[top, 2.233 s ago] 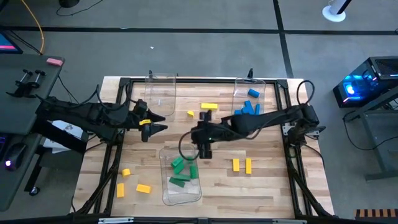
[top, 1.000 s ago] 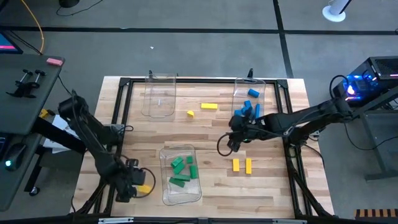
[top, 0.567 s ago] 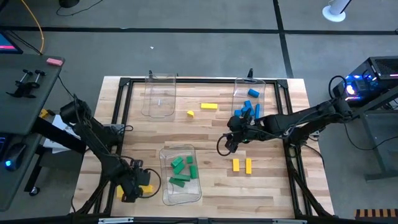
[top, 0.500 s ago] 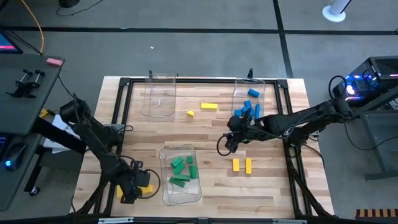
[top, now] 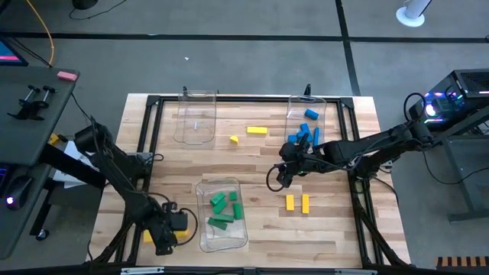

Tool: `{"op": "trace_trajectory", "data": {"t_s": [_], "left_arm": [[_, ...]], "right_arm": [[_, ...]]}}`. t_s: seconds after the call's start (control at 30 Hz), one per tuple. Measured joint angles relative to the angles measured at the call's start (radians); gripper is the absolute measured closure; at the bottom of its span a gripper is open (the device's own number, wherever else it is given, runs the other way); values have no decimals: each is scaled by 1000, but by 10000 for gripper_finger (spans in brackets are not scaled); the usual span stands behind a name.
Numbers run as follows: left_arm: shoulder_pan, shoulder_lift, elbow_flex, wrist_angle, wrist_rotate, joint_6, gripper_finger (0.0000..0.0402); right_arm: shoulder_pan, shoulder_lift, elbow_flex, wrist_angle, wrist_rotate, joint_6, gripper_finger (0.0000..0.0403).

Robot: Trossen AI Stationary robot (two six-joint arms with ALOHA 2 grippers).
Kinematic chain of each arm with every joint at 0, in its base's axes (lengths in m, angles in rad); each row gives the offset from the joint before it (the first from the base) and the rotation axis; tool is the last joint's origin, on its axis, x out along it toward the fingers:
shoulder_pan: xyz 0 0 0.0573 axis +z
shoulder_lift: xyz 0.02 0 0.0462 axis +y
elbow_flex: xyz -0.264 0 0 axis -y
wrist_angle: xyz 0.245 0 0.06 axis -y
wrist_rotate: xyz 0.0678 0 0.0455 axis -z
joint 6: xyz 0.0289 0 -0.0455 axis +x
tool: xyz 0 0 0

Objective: Sort blocks
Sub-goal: Put the yellow block into the top left transparent bin

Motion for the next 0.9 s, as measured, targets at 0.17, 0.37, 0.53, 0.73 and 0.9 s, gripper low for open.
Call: {"op": "trace_trajectory", "data": {"t_s": [0.17,0.37,0.53,0.73,0.9], "left_arm": [[0,80,58,-101,-4,-62,188],[1,148,89,-146,-26,-84,188],[1,183,87,-118,-63,-57,188],[29,198,70,-113,-70,-31,218],[57,80,62,-180,-87,-105,307]], "right_arm": [[0,0,0,0,-2,-4,195],[0,1,0,0,-3,-20,195],[0,1,0,0,-4,-37,195],[0,1,0,0,-28,-37,195],[20,-24,0,1,-90,-44,195]]}}
